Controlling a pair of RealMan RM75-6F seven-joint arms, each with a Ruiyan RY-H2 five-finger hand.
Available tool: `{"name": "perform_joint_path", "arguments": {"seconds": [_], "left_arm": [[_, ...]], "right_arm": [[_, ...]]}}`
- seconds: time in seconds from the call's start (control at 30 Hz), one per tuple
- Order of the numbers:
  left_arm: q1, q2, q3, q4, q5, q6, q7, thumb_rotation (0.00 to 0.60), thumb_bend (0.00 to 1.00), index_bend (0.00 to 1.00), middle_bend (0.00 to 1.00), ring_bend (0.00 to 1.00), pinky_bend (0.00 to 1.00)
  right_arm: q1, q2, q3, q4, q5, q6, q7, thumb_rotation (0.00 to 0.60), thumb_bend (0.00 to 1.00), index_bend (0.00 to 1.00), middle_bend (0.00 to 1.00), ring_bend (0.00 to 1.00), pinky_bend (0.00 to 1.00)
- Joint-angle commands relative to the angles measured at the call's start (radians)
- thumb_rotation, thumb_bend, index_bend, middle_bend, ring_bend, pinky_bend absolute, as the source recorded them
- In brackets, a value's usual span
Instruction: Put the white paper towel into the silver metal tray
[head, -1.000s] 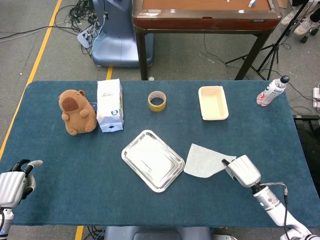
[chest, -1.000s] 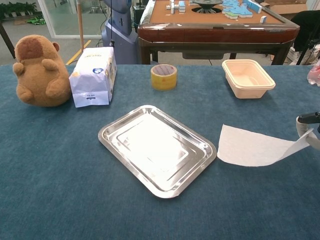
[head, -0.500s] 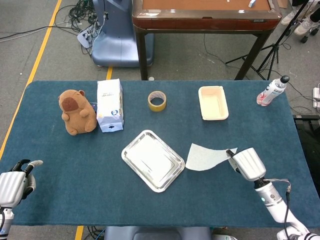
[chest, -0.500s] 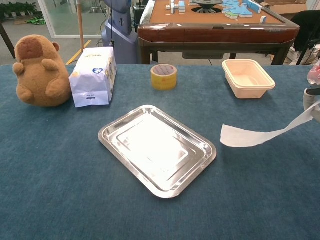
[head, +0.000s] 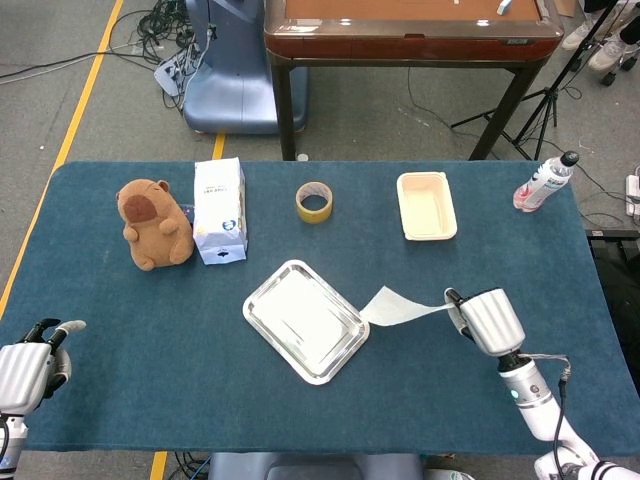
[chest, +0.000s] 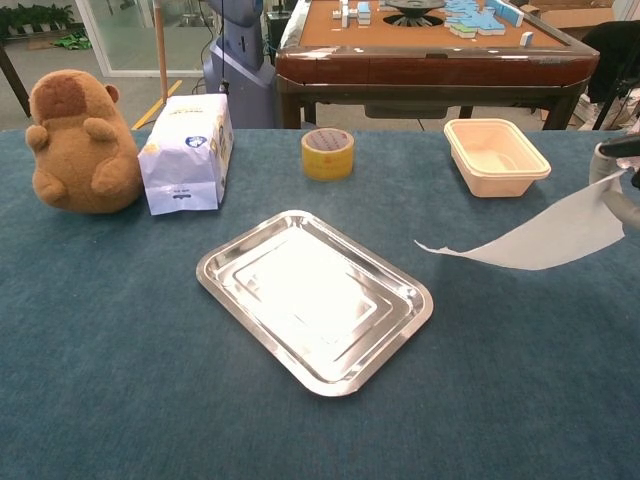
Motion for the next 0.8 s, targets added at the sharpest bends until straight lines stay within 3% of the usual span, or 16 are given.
{"name": "perform_joint_path", "arguments": {"seconds": [0.03,0.8], "left_arm": [[0.0,0.002,0.0,-0.001,0.001,0.001,-0.002,0.6,0.0,0.31,0.28,0.23,0.43],[0.005,0.016,0.003,-0.012,0.009,0.01,-0.015,0.6,0.0,0.31,0.28,0.23,0.43]], "right_arm": [[0.014,-0.023,0.01,-0.005,-0.003,-0.003,-0.01,0.6,0.49,0.59,1.0,1.0,1.0],[0.118,-0.152,0.026,-0.051,-0.059,-0.052,-0.075,0.6,0.49,0.59,1.0,1.0,1.0]]}}
